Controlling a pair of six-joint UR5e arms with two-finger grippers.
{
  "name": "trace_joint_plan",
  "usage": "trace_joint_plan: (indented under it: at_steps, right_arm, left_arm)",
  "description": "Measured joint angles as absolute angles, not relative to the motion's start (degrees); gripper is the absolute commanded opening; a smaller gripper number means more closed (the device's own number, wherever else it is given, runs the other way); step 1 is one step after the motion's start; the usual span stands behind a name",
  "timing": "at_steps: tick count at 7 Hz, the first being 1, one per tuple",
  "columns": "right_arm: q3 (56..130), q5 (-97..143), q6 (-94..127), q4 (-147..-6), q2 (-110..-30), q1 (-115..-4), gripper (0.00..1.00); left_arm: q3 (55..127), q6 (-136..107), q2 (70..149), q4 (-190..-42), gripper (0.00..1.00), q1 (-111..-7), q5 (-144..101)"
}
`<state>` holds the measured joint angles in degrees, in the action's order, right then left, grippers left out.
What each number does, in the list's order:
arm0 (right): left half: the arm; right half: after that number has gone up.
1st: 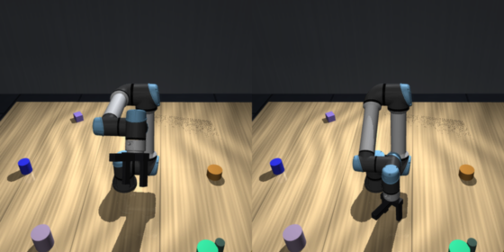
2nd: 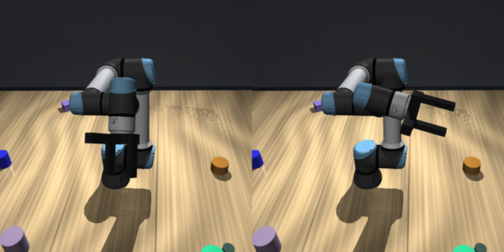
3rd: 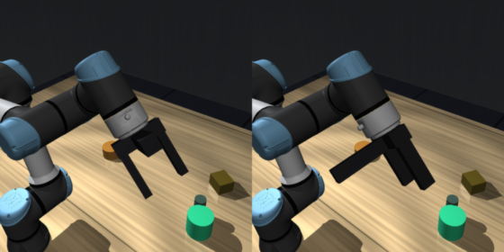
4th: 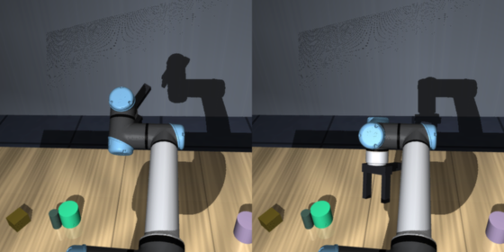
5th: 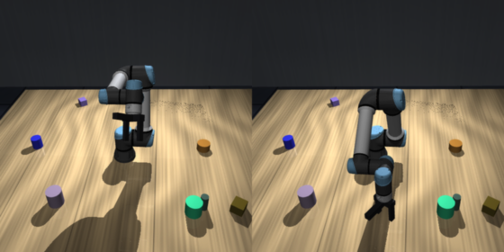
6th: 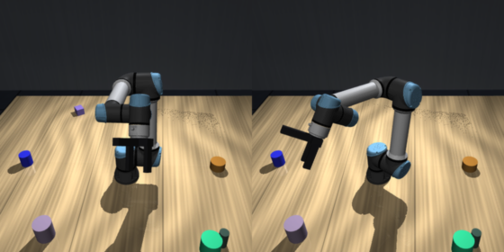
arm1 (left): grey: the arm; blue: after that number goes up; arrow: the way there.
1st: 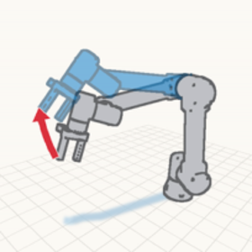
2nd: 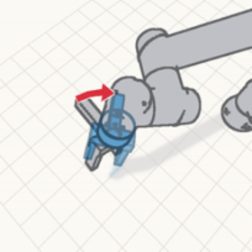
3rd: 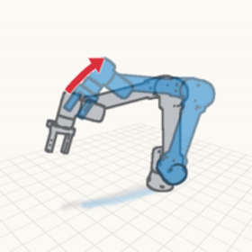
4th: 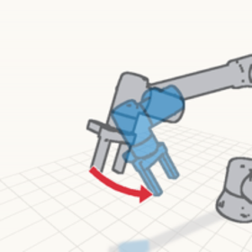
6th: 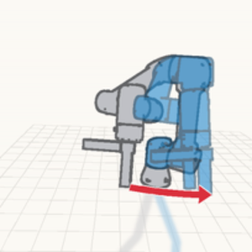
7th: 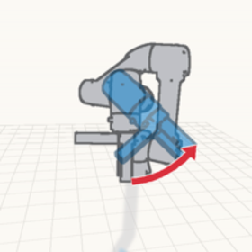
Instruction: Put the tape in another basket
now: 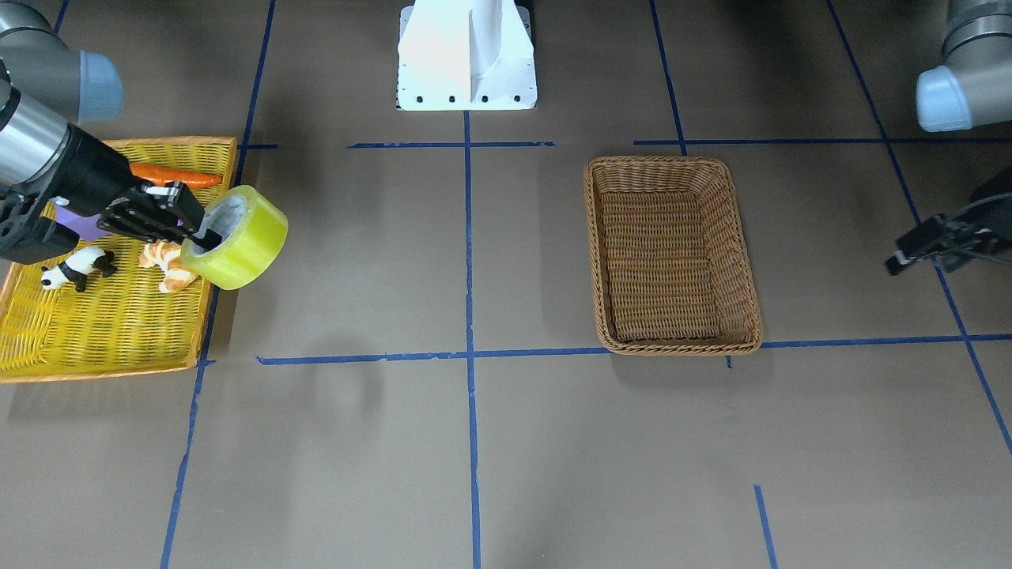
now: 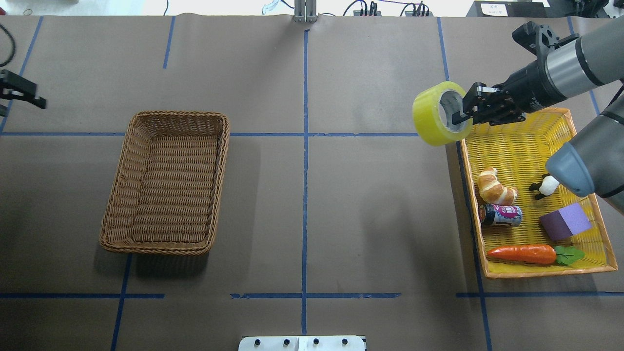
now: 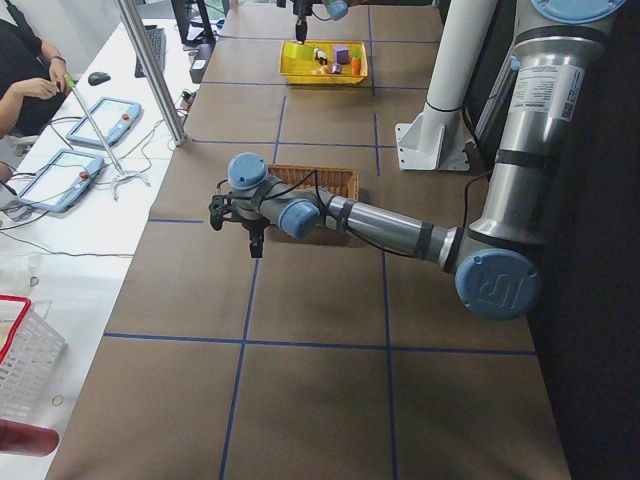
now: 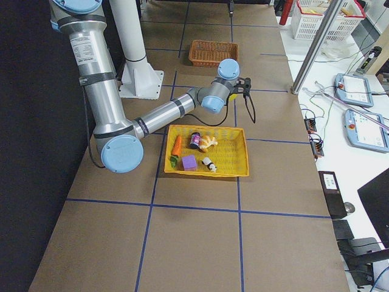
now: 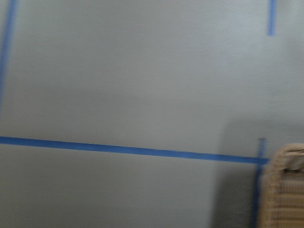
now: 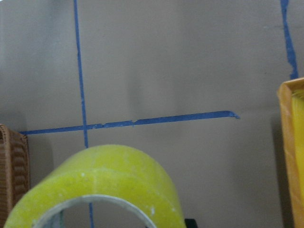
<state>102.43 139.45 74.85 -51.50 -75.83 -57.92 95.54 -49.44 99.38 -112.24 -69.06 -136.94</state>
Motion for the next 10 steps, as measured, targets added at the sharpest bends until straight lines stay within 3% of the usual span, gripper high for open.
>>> trace_joint_plan:
  at_steps: [4, 10]
  right_arm:
    - [102.2, 127.3, 96.4, -31.5, -76.4, -48.6, 0.00]
    - [102.3, 125.2, 106.5, -20.4, -77.1, -45.5, 0.00]
  left_arm:
    - [96.5, -88.3, 105.6, -133.7, 1.00, -58.4, -136.9]
    - [96.7, -124.3, 105.4, -166.7, 1.00, -54.0, -135.4]
